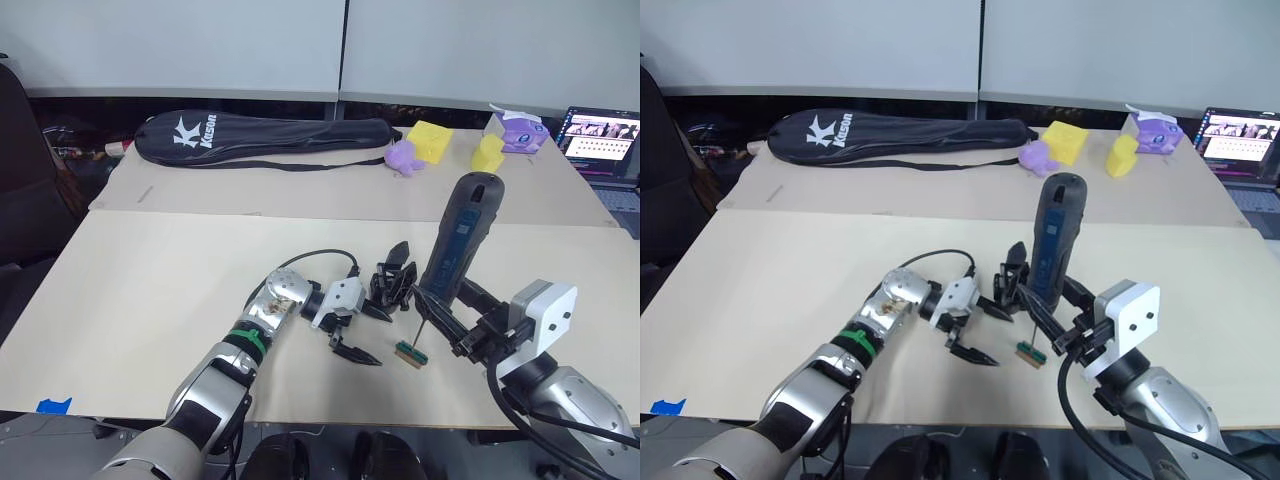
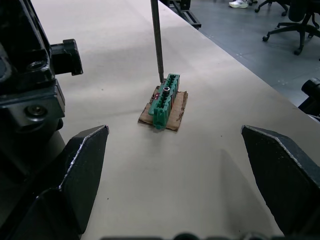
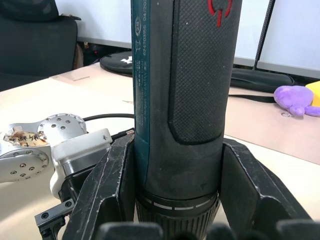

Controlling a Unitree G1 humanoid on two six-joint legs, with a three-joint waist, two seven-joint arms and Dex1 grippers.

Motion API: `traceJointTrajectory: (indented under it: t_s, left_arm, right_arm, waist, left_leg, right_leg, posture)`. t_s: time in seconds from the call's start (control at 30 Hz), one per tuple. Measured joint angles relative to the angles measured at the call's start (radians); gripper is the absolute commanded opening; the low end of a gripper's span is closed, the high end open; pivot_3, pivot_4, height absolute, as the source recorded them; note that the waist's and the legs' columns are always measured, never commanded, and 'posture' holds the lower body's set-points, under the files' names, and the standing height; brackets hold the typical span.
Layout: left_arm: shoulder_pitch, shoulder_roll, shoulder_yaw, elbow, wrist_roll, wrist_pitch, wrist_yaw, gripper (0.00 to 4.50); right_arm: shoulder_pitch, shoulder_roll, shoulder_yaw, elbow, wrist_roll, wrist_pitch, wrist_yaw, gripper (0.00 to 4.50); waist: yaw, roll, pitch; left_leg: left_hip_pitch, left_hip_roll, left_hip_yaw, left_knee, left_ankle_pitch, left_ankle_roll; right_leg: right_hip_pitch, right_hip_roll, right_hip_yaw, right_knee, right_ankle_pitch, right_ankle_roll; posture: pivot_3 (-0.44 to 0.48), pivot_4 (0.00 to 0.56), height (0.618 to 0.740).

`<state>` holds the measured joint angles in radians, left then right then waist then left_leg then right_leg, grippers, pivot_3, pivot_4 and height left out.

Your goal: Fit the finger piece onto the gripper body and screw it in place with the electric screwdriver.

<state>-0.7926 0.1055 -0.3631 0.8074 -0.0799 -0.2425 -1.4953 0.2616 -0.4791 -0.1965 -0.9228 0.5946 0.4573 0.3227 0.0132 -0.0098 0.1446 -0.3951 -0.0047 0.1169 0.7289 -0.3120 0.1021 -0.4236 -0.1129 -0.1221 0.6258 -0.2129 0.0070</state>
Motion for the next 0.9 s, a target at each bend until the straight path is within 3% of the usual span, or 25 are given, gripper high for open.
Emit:
traceJointTrajectory:
  t_s: [0.9]
  left_arm:
    - [0.000, -0.005, 0.000, -0.001, 0.000, -0.002, 0.008, 4.50]
  right_arm:
    - [0.002, 0.000, 0.016, 0.000, -0.002, 0.000, -0.002, 1.90]
  waist:
    - [0.000, 0.000, 0.000]
  left_leg:
    - [0.000, 0.000, 0.000, 0.000, 0.000, 0.000]
  right_leg:
    - [0.000, 0.000, 0.000, 0.000, 0.000, 0.000]
  posture:
    - [0.000, 0.150, 0.740]
